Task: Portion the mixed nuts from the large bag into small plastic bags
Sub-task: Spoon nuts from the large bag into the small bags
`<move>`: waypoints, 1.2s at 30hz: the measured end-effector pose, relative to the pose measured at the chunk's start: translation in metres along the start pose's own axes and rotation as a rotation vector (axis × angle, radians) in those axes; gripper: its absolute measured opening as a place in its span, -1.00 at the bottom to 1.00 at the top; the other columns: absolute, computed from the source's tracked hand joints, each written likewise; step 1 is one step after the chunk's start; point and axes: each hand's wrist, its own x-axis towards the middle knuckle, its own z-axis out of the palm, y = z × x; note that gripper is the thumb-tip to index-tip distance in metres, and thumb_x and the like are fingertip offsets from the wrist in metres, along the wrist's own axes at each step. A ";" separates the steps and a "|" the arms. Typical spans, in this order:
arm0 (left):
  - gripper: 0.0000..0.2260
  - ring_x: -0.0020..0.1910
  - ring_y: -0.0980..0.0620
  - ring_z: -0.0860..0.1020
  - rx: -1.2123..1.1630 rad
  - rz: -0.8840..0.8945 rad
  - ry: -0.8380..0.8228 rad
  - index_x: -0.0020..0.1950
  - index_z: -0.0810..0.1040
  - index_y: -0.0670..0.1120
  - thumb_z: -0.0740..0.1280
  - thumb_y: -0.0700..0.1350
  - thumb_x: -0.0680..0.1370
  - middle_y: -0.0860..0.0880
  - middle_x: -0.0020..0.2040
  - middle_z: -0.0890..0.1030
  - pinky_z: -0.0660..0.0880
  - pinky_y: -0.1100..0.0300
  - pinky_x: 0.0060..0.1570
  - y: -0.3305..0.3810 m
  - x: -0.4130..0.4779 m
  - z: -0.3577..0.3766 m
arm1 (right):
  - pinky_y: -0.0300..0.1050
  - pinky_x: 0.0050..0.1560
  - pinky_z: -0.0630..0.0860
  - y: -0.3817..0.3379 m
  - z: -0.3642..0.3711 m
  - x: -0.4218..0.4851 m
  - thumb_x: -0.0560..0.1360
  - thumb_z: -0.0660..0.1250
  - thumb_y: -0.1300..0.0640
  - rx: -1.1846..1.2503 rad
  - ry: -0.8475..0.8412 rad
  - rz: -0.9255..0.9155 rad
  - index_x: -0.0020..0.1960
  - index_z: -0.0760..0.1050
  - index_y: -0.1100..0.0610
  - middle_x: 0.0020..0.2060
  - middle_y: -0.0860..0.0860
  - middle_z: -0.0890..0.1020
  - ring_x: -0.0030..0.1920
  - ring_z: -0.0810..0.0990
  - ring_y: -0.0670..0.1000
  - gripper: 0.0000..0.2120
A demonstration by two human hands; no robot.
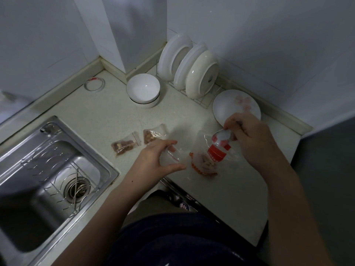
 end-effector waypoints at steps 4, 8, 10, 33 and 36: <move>-0.40 0.09 0.28 0.44 0.012 -0.055 -0.047 0.33 0.48 0.09 0.54 0.14 0.33 0.24 0.04 0.53 0.24 0.61 0.03 -0.004 0.001 0.006 | -0.25 -0.09 0.35 0.007 0.011 0.003 0.57 0.26 0.15 -0.228 -0.178 0.027 0.02 0.59 0.19 -0.11 0.03 0.51 -0.07 0.50 0.01 -0.83; -0.38 0.08 0.29 0.42 0.013 -0.076 -0.076 0.36 0.47 0.07 0.54 0.12 0.33 0.24 0.04 0.51 0.20 0.67 0.01 -0.008 0.002 0.011 | -0.15 0.02 0.42 0.011 0.027 0.007 0.60 0.19 0.15 -0.441 -0.398 0.086 0.14 0.59 0.21 0.02 0.12 0.59 0.05 0.54 0.09 -0.75; -0.35 0.07 0.30 0.40 0.016 -0.083 -0.089 0.39 0.45 0.07 0.55 0.12 0.34 0.21 0.06 0.50 0.22 0.66 0.00 -0.010 0.001 0.013 | -0.08 0.03 0.46 0.015 0.035 0.008 0.60 0.14 0.19 -0.598 -0.477 0.105 0.16 0.57 0.19 0.07 0.15 0.60 0.07 0.55 0.11 -0.73; -0.34 0.10 0.27 0.39 0.011 -0.172 -0.179 0.40 0.44 0.07 0.56 0.09 0.34 0.16 0.18 0.50 0.23 0.58 -0.09 -0.029 -0.003 0.038 | 0.03 -0.07 0.51 0.104 0.068 0.001 0.49 0.28 0.17 -0.767 -0.649 0.675 0.27 0.47 0.10 0.24 0.07 0.51 0.17 0.55 0.15 -0.65; -0.36 0.11 0.24 0.40 -0.042 -0.219 -0.210 0.37 0.48 0.06 0.57 0.09 0.33 0.14 0.23 0.51 0.30 0.48 -0.05 -0.034 -0.003 0.044 | -0.29 -0.20 0.51 0.110 0.058 -0.003 0.58 0.22 0.12 -0.218 -0.541 0.889 0.12 0.51 0.16 -0.01 0.08 0.53 -0.10 0.56 0.02 -0.82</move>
